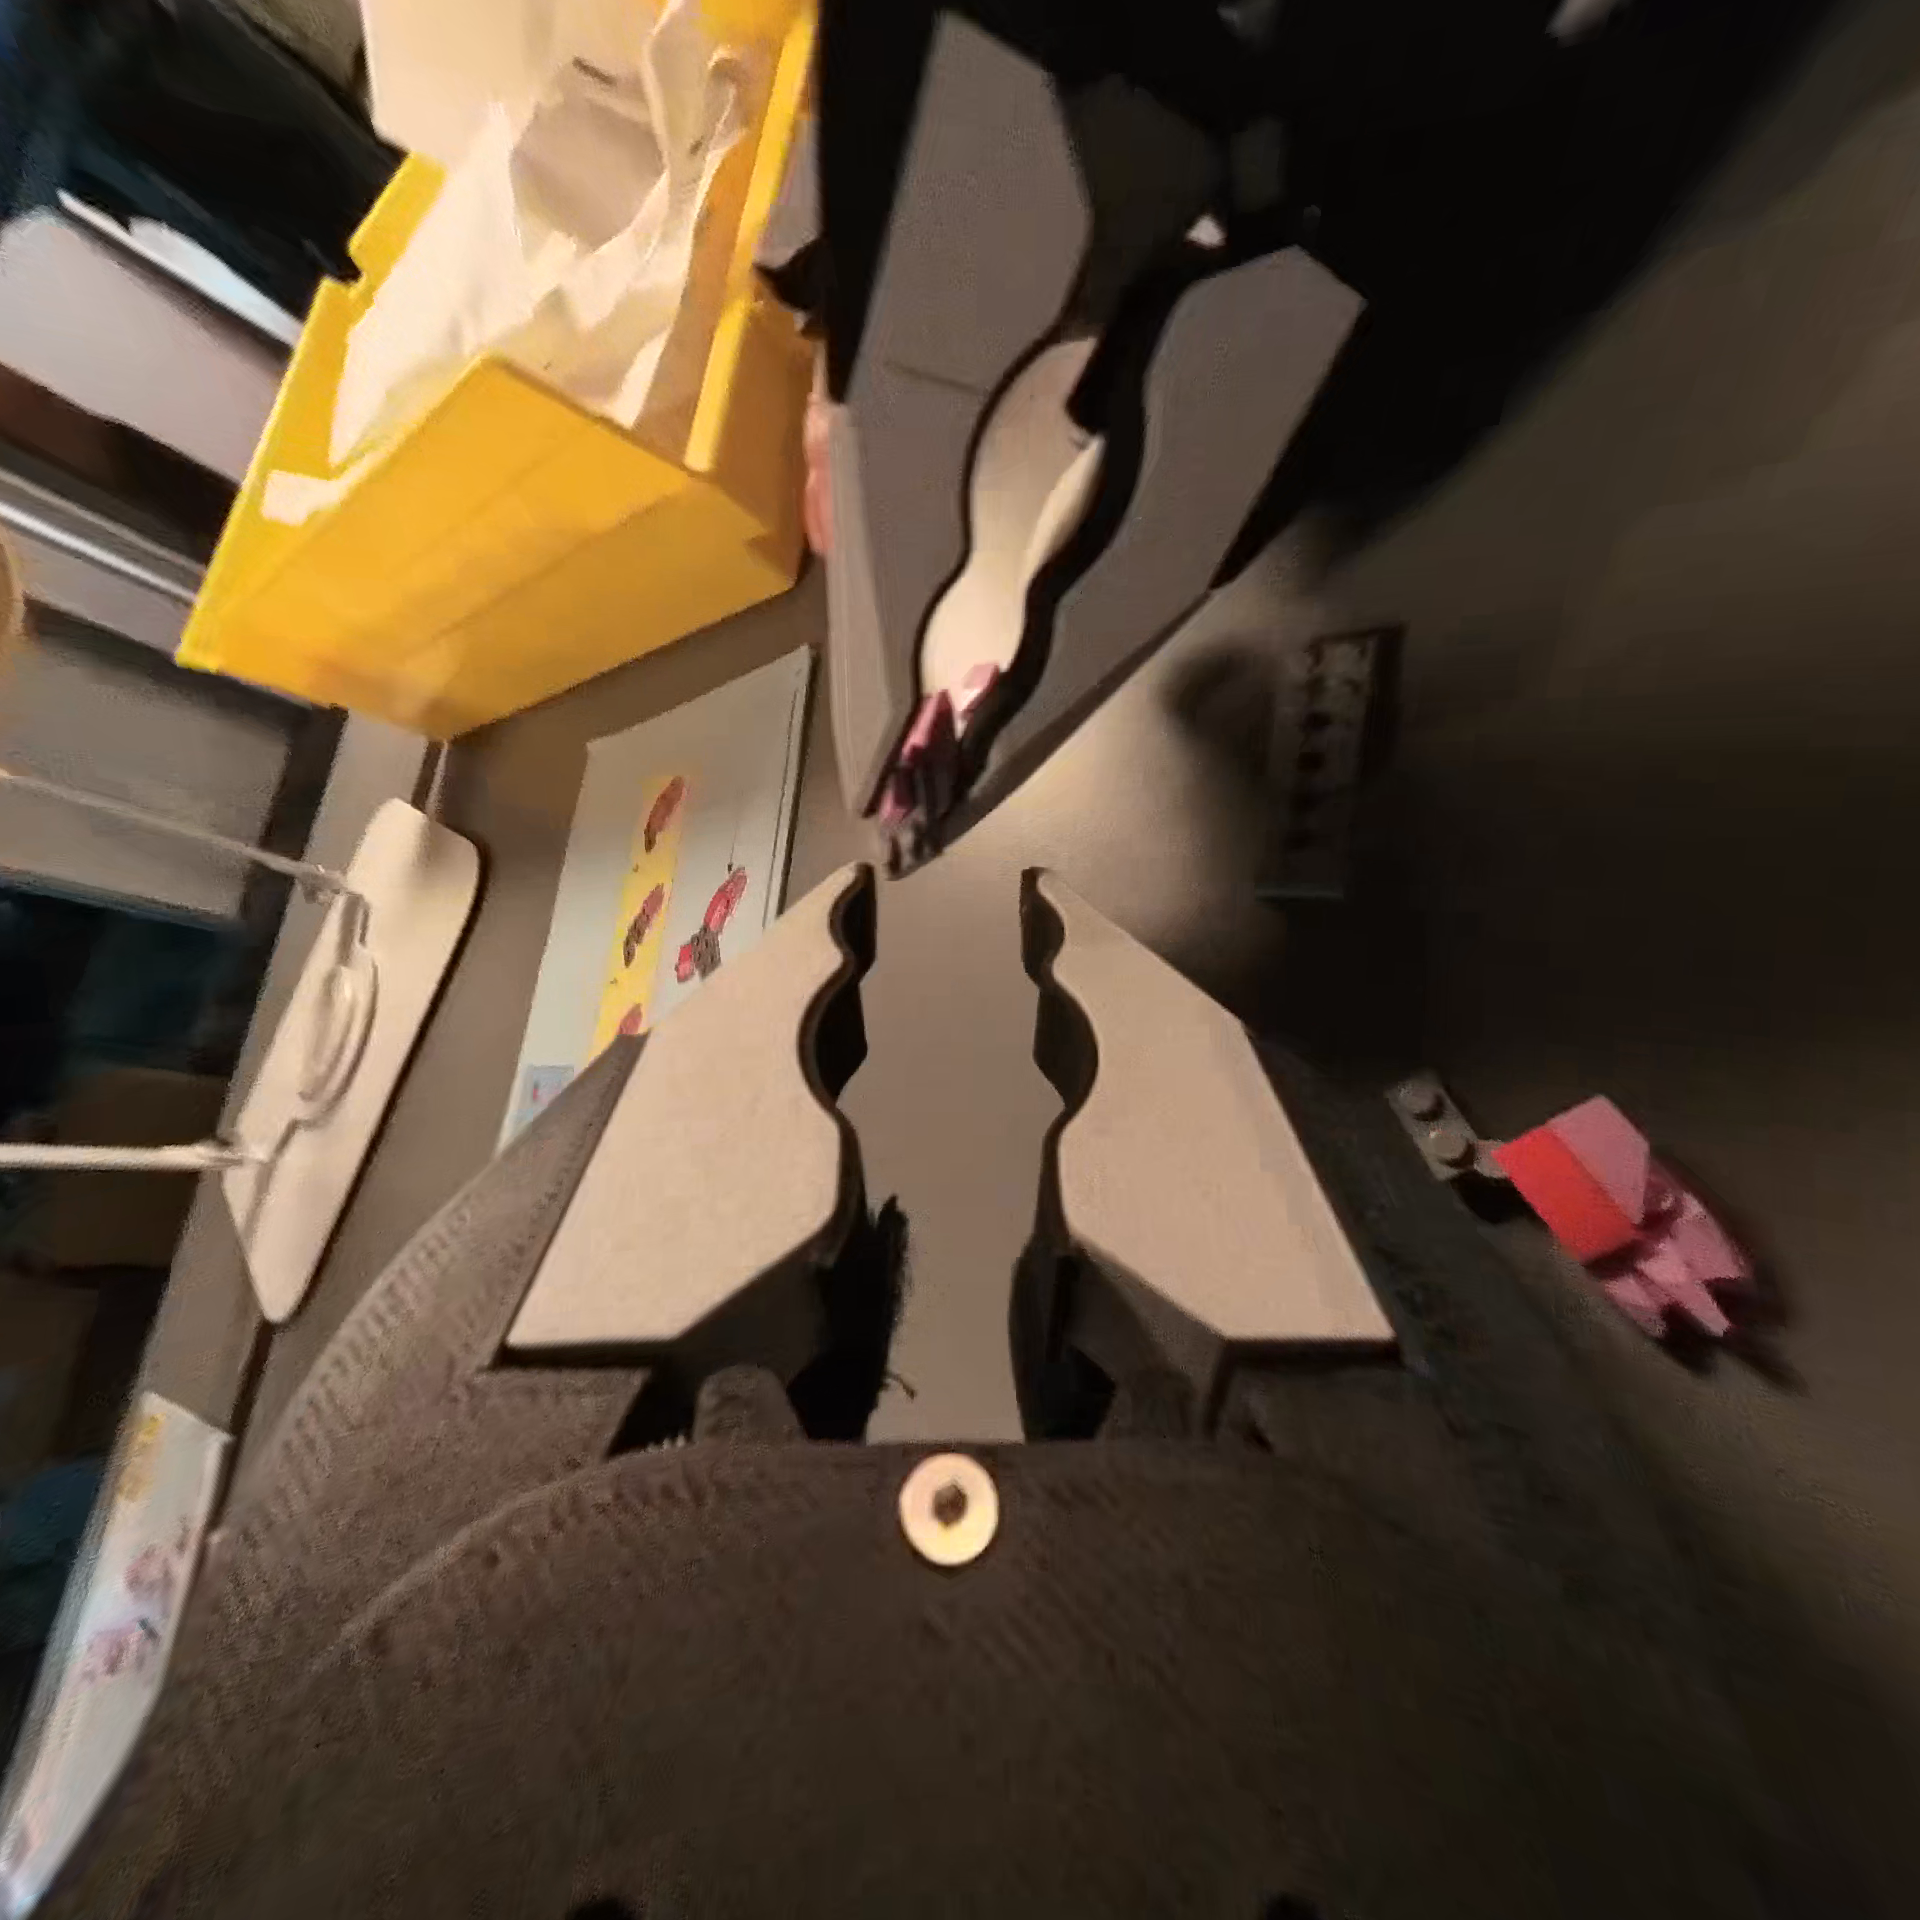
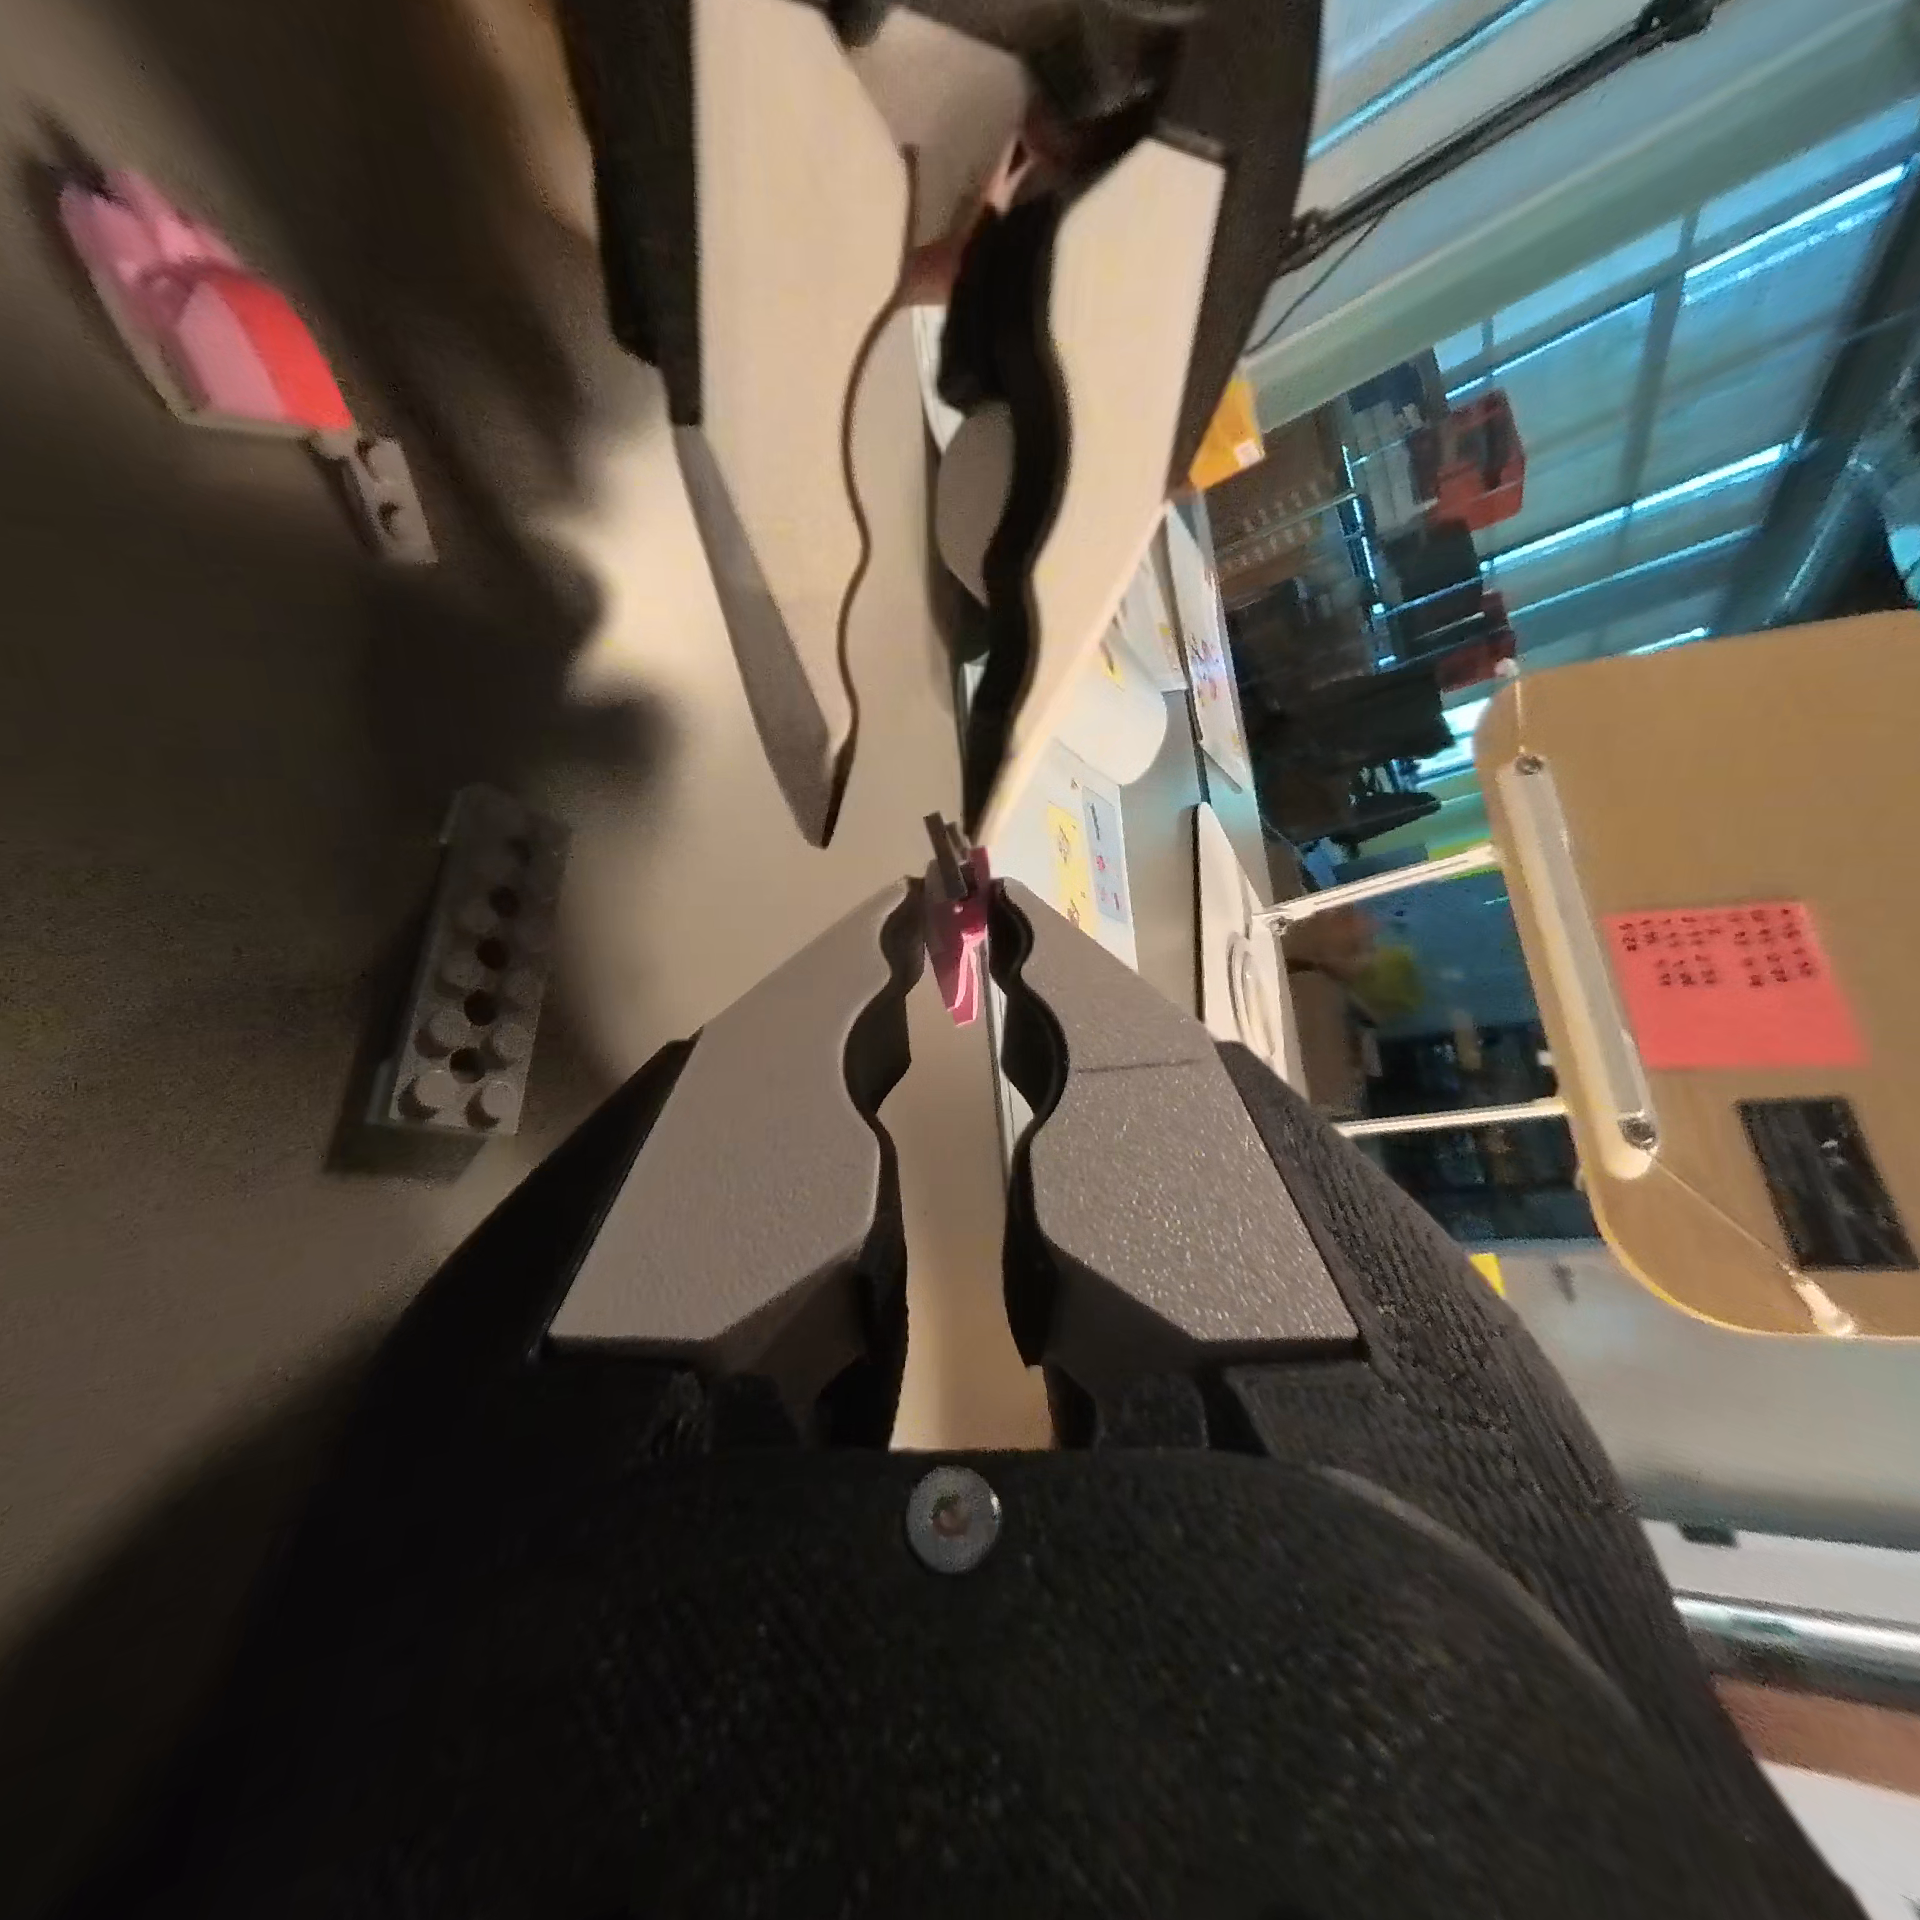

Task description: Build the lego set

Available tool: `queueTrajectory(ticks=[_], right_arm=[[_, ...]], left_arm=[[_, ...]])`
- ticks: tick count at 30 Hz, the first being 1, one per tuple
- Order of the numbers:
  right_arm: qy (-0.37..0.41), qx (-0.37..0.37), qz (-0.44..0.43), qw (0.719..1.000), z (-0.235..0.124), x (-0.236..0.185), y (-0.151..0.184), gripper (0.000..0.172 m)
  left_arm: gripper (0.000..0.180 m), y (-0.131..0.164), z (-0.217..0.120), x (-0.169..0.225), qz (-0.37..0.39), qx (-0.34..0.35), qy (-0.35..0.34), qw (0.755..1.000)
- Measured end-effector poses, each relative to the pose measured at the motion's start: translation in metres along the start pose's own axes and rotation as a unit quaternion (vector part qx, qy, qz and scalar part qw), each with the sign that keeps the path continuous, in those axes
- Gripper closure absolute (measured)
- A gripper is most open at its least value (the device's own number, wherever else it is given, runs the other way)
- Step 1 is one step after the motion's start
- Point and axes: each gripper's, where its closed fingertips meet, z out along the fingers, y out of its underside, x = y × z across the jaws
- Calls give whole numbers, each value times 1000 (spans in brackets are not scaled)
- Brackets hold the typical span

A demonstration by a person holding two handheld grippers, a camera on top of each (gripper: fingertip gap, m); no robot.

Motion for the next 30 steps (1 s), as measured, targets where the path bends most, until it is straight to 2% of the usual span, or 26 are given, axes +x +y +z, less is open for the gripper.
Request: queueTrajectory(ticks=[5,10,13,22,24,27,30], right_arm=[[-2,3,33,999,0,3,-1,162],[3,9,58,998,0,6,-4,163],[7,10,60,998,0,7,-5,163],[16,-9,16,1000,3,5,-6,164],[3,-5,37,999,4,2,-7,163],[-9,15,79,997,5,2,-13,163],[-15,34,120,992,4,5,-17,163]], left_arm=[[164,-12,-6,-7,59,34,-54,996],[177,-17,-9,-11,84,39,-83,992],[172,-19,-10,-15,73,41,-96,992],[166,-17,-9,-14,52,43,-76,995],[152,-14,-11,-18,40,43,-75,995],[143,-14,-16,-22,26,48,-70,996],[153,-17,-21,-20,48,58,-69,995]])
